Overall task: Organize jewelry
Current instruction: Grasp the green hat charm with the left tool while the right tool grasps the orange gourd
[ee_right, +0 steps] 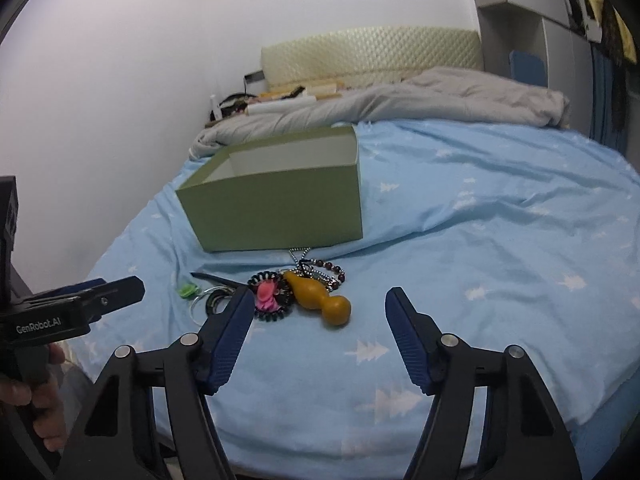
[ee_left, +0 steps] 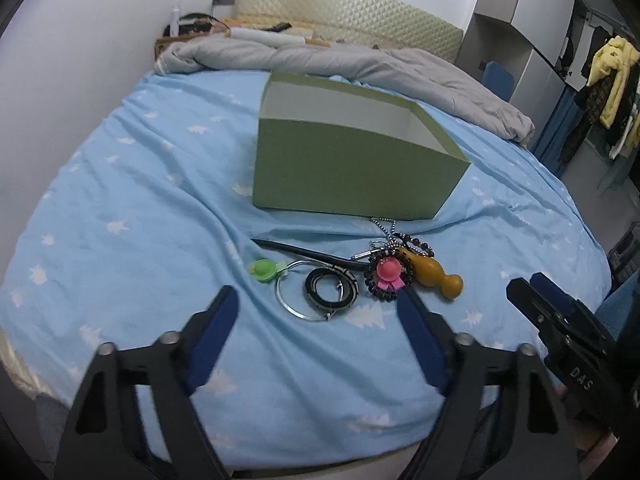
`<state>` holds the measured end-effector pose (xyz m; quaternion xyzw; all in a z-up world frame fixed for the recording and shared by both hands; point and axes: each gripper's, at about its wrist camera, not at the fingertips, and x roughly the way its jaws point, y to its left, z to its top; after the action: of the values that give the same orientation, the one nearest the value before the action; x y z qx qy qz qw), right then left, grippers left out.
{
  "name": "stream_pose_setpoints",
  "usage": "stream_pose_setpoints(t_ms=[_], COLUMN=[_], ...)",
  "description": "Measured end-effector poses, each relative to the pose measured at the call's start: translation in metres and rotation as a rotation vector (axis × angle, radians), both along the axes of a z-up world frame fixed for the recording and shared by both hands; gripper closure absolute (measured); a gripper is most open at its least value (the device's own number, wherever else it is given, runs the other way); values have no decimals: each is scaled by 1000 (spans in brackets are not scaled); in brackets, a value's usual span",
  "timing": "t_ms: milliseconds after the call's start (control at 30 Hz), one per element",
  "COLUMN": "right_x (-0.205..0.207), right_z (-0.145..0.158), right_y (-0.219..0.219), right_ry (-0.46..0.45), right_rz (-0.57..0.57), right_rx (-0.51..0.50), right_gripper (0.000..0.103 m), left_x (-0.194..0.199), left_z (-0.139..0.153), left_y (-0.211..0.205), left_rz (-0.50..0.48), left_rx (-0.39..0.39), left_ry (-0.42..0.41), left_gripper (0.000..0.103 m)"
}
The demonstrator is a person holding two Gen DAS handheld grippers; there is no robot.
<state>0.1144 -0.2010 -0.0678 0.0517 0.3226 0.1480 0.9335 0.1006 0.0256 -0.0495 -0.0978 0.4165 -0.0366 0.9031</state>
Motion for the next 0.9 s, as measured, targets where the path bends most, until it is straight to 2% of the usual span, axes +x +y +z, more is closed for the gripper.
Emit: stream_pose_setpoints(t_ms=[33,133,267,333,533,767,833,900], right_x=[7,19,36,45,63,71,72,72], right_z=[-4,-13,-28,-38,-56,-65,-65,-66], right_y=[0,2,3,5,9,14,14,17], right_ry=[3,29,72,102,164,165,161,164], right_rz=[0,2,7,11,28,46,53,56], right_rx=[-1,-27,-41,-55,-59,-83,-74,-75], right_gripper=[37,37,40,53,54,54,61,67], left_x=[5,20,38,45,61,65,68,68], left_z=[-3,-14,-33,-40,-60,-68,-69,-69], left_y=[0,3,10,15,25,25,26,26], left_rz=[-5,-15,-18,-13,1,-4,-6,-8], left_rx=[0,-12,-12,-9,6,28,41,40], left_ry=[4,26,69,85,135,150,153,153], left_gripper=[30,41,48,50,53,56,63,65])
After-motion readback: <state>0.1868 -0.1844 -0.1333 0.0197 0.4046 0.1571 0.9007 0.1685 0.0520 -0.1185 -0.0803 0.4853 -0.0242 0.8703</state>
